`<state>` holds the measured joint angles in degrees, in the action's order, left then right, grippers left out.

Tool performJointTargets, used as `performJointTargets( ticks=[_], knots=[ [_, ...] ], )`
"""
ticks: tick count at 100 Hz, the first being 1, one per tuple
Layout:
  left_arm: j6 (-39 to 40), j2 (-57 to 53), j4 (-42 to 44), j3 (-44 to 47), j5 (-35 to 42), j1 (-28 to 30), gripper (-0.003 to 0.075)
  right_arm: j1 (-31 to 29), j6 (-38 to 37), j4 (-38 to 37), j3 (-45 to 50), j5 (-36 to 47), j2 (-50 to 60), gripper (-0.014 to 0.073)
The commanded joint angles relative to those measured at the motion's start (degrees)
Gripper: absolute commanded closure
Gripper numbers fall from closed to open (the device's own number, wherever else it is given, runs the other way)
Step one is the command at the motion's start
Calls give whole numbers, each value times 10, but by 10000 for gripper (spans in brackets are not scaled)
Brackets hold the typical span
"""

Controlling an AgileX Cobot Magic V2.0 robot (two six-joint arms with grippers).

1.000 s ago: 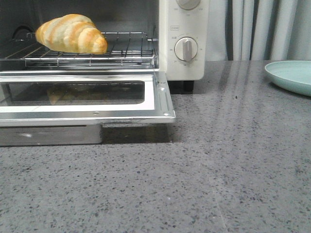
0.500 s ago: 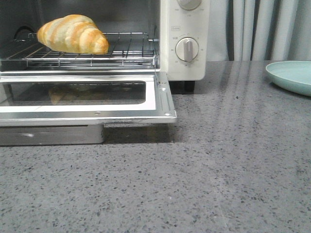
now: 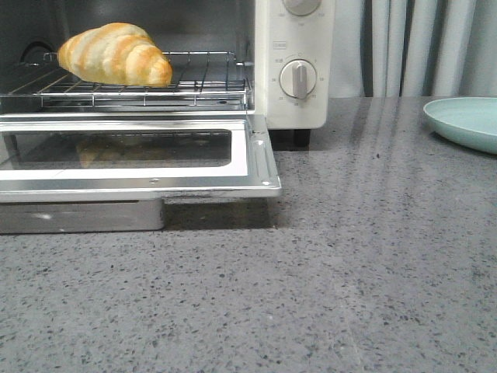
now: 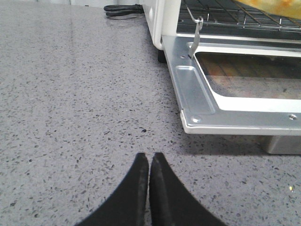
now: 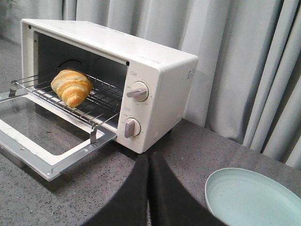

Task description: Put bread in oven

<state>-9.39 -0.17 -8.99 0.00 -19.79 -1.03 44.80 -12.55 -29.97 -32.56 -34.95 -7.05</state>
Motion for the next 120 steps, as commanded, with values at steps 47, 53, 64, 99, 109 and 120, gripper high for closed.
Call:
performJointTargets(
  ticks=[47,53,64,99,109,120],
  knots=[
    [6,-18,-10,13,24,1,741,-3,0,-17,-7,38,-7,656],
    [6,-18,-10,13,24,1,741,-3,0,-17,-3,39,-7,656],
    [6,-18,-10,13,24,1,741,-4,0,-45,18,11,-2,656],
    [6,-18,-10,13,24,1,741,-199,-28,121,216,207,35,656],
    [6,-18,-10,13,24,1,741,-285,34,205,297,304,35,656],
    [6,-18,-10,13,24,1,741,-339,36,207,338,296,47,656]
  ],
)
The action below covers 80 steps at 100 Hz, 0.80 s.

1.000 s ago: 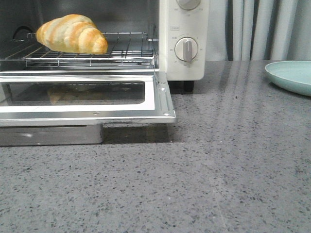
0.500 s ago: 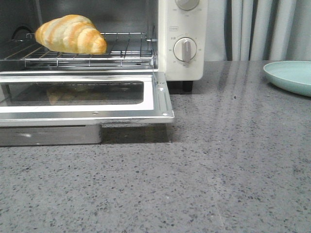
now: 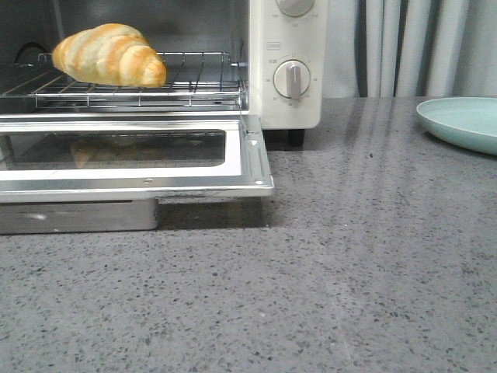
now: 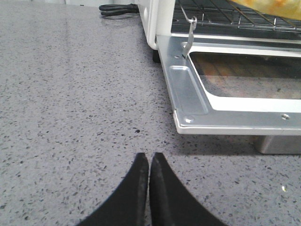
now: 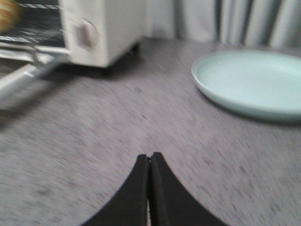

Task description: Put bread in oven

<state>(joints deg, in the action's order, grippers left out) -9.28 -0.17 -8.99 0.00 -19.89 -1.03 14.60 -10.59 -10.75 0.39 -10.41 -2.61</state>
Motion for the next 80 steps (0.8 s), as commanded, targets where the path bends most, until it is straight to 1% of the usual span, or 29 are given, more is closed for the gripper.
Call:
performJointTargets(
  ticks=[1,5,14,19,30,80],
  knots=[
    [5,-18,-10,13,25,1,741,-39,17,14,7,39,4,656],
    [5,-18,-10,13,25,1,741,-47,17,14,9,24,12,656],
    [5,-17,-10,13,25,1,741,-53,17,17,10,-50,46,656],
    [5,-17,-10,13,25,1,741,-53,17,22,10,-73,42,656],
    [5,-17,-10,13,25,1,741,-53,27,22,10,-72,42,656],
    [5,-17,-10,13,25,1,741,-53,27,22,10,-65,42,656]
  ],
)
